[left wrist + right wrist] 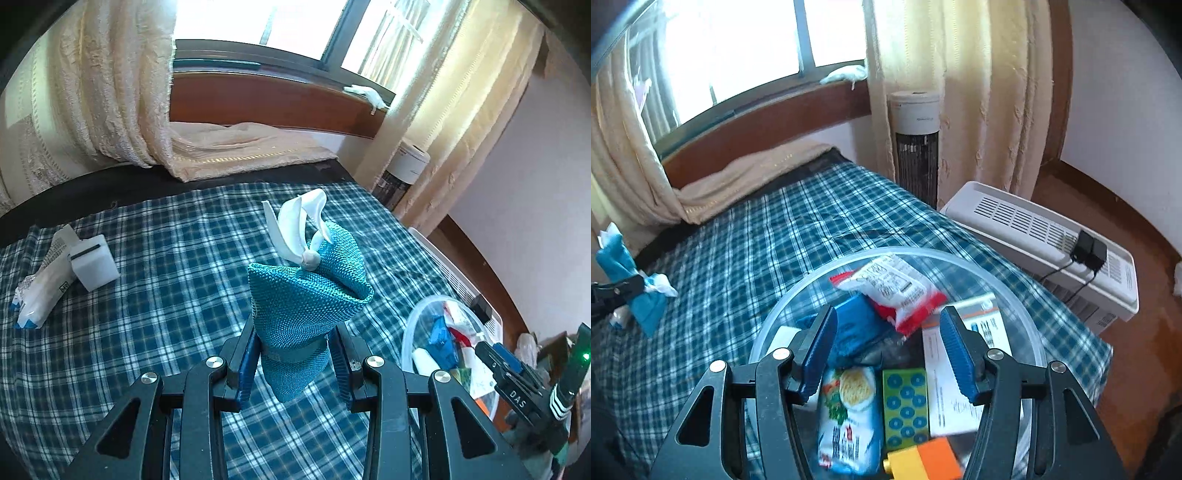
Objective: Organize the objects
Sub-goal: 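Carry the teal sock over the basin and open the left gripper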
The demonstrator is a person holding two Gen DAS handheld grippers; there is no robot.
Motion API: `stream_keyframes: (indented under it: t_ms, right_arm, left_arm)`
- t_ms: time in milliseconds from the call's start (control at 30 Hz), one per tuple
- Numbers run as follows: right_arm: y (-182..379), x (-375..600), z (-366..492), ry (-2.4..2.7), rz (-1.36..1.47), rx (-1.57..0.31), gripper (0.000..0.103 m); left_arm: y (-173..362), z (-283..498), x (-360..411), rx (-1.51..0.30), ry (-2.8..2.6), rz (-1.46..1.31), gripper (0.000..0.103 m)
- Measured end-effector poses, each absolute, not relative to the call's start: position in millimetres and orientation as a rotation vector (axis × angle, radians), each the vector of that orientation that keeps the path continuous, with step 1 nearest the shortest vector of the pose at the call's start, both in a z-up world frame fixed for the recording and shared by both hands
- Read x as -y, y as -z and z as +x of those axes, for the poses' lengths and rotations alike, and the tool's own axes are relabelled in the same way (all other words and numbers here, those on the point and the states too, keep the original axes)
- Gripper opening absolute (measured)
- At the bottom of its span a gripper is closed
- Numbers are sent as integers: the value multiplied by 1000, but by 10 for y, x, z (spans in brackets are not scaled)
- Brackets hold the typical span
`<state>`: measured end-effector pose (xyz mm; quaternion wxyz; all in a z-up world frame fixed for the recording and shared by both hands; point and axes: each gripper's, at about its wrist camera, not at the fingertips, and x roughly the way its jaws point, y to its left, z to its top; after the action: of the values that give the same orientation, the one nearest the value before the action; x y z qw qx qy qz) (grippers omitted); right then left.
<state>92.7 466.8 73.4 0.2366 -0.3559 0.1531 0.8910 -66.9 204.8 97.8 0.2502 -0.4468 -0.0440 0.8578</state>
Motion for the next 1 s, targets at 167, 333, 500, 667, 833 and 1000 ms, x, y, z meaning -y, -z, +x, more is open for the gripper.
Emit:
stream_keyframes:
  t_ms: [167,333,500,667,833,1000]
  right_arm:
    - [-793,-4639,1205,-2431,-891,-444,59]
    - [-878,-4634,1469,-2423,-780,-472,59]
    - [-860,-4674,1681,-2412,-736,-515,59]
    - [-819,-4789,1831,-2396,-712,-558,59]
    - [-768,-4841,1879,-2410,-703,-591,59]
    - [-745,-4856,1925,-2428,-689,-605,59]
  left_arm:
    - [-991,-553,-2160,99,-2275,-1208,38]
    - [-1013,-395,-2278,67,-2219,-1184,38]
    - [-995,-176,-2457,-1,-2160,-1148,38]
    - [-990,-8,-2605,-33,-2099,-1146,38]
    - [-1039,117,-2746,-67,-2064,-1135,38]
    - [-1053,221,-2894,-104,-2035,-1126,38]
